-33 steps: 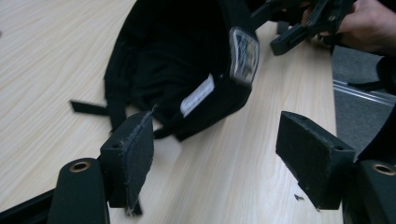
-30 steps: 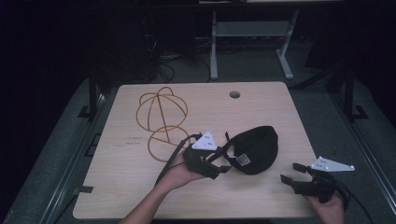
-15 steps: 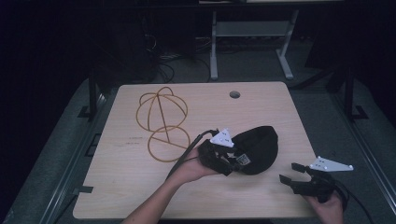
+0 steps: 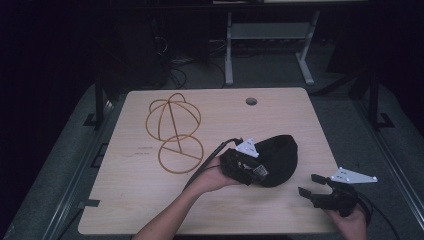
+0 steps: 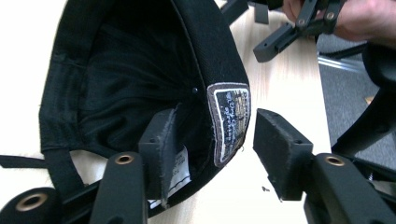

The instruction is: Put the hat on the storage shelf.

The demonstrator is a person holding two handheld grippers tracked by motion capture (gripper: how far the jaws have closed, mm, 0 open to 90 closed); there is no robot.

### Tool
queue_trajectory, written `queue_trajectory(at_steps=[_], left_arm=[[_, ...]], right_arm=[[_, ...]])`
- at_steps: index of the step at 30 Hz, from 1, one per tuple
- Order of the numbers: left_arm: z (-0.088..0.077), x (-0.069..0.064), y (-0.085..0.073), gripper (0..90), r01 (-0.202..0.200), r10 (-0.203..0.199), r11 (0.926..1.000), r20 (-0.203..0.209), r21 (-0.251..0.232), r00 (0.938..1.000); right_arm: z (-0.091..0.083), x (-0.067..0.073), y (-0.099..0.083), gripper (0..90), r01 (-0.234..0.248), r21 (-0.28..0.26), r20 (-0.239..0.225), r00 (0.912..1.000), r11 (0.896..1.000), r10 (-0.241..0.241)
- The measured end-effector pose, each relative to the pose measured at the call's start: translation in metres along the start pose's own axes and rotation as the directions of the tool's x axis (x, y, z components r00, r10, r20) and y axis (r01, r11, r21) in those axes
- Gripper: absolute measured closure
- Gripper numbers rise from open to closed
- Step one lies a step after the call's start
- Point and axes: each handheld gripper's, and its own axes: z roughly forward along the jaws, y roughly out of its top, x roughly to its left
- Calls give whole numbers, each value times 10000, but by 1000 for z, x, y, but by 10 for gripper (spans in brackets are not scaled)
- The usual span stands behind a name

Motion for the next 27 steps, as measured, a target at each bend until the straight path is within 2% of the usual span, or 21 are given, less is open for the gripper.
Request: queue_trajectory(at_steps=[4,13,20,27], left_arm=[[3,0,-1,540,-191,192,9997,-94,125,9998],[3,2,1,663,-345,344,9990,36,273,9994],[-1,5,7,781,-266,264,9995,-123,-159,9996],[-14,5,20,807,-306,297,9970,-135,-704,9995]], right_arm=[[1,1,1,232,0,46,-7,10000,10000,0],[2,2,2,233,92,28,3,10000,10000,-92],[2,5,4,231,44,-142,-55,10000,9999,-45],[1,10,7,219,146,-393,-170,9997,9991,-152]])
